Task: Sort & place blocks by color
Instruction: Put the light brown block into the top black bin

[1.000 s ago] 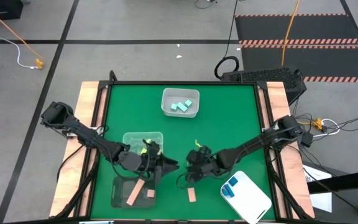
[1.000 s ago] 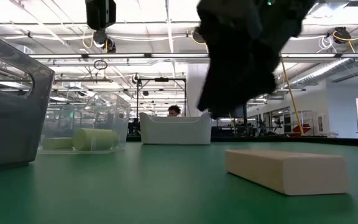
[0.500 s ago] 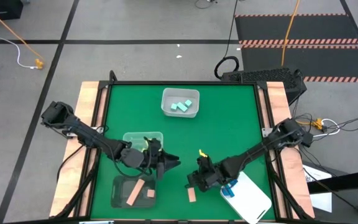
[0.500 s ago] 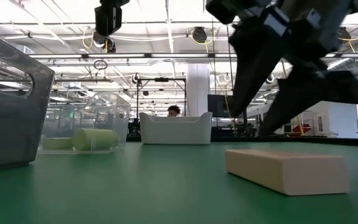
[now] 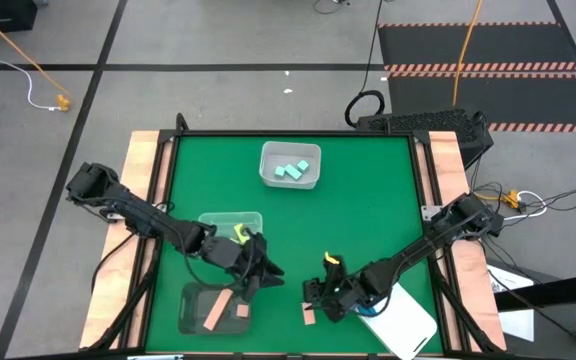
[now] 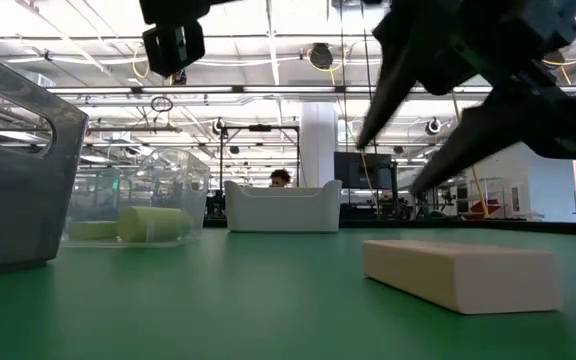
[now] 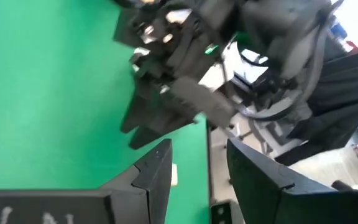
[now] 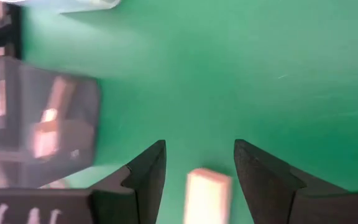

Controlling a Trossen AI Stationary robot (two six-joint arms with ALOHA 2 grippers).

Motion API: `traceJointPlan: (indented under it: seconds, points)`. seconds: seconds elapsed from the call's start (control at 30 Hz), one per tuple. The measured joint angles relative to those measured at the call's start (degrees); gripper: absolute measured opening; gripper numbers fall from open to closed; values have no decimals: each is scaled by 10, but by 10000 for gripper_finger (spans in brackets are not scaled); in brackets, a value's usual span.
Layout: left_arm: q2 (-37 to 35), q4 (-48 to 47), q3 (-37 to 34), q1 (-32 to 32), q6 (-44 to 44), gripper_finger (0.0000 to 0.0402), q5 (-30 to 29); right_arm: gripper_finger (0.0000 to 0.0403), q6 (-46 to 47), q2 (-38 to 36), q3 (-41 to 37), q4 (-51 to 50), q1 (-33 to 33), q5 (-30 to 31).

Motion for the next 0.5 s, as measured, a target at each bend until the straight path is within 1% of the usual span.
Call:
traceJointPlan:
  seconds: [0.17, 0.23, 0.33, 0.4, 0.5]
  points:
    - [0, -19, 0, -1, -4, 152, 30, 180, -21, 18, 6, 62, 0, -1]
    - [0, -22, 0, -2, 0, 152, 34, 180, -31, 42, 25, 65, 0, -19]
    - [0, -21, 0, -1, 3, 152, 33, 180, -58, 81, 67, 57, 0, -62]
    - [0, -22, 0, -1, 4, 152, 33, 180, -84, 101, 92, 44, 1, -74]
    - [0, -23, 0, -1, 7, 152, 33, 179, -119, 112, 124, 5, 0, -76]
